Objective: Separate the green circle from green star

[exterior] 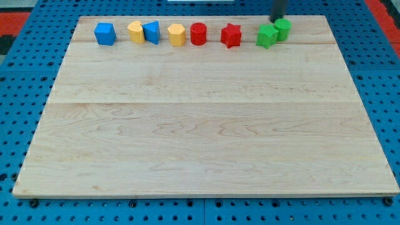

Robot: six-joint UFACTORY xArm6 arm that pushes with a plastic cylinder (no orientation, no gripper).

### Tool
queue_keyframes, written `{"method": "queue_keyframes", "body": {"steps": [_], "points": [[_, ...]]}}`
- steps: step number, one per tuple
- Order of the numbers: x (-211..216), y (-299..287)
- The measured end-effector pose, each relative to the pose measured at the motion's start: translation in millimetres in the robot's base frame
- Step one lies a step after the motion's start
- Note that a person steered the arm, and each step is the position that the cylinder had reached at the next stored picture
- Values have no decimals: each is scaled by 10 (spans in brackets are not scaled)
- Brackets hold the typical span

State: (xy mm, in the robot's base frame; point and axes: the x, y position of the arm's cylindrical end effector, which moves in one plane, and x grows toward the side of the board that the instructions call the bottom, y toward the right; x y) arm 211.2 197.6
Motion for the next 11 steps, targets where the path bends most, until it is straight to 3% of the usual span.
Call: {"method": "queue_keyframes", "body": {"steps": [1, 2, 3, 4, 5, 7, 11], "points": [[75, 335], [167, 204], [-185, 195], [21, -447], [245, -211], [-76, -147], [-202, -72]]}}
